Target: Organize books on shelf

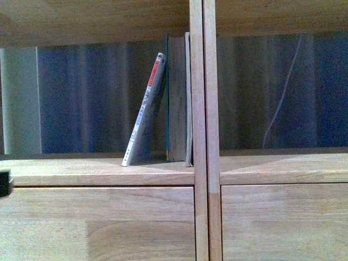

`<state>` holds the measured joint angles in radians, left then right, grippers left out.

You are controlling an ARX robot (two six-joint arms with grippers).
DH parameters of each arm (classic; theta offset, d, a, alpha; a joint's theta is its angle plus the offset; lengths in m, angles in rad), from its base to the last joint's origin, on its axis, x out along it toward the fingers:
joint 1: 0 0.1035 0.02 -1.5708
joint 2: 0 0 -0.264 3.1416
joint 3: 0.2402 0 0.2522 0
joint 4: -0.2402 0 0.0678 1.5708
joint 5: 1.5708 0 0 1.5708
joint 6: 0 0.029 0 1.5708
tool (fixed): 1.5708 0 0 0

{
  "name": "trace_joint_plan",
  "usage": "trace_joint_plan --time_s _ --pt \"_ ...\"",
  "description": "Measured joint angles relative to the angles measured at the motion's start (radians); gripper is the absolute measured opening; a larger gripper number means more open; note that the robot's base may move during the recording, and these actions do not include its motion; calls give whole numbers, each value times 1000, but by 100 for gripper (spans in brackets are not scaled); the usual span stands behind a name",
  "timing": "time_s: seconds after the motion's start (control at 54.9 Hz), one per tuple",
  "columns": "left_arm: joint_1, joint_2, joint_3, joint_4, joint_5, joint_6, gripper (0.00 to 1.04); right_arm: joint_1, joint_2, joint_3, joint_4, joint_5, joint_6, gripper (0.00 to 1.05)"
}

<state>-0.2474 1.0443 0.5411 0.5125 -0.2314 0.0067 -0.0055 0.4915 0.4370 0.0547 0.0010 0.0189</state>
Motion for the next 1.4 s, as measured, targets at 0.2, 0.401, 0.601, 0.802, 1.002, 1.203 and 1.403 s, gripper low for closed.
trace_joint_plan --time_s 0.2,0.401,0.601,0.802,1.002,1.203,1.403 --pt "66 -105 -167 47 52 -4 3 2 -76 -130 49 -4 -10 14" --pt "129 -239 -319 64 117 -5 3 2 -163 -252 78 -4 -13 3" --pt "204 -346 -397 40 216 -4 3 2 -220 -312 82 -4 -13 3" --pt "242 -443 -446 -8 232 -5 3 3 -269 -352 80 -3 -13 3" --pt "242 -532 -480 -65 231 -5 3 3 -386 -372 -44 -3 -14 3" --pt "243 -613 -497 -125 231 -5 3 3 -441 -387 -57 -2 -14 3" --pt "243 -681 -530 -148 231 -5 3 3 -481 -423 -57 -2 -14 3"
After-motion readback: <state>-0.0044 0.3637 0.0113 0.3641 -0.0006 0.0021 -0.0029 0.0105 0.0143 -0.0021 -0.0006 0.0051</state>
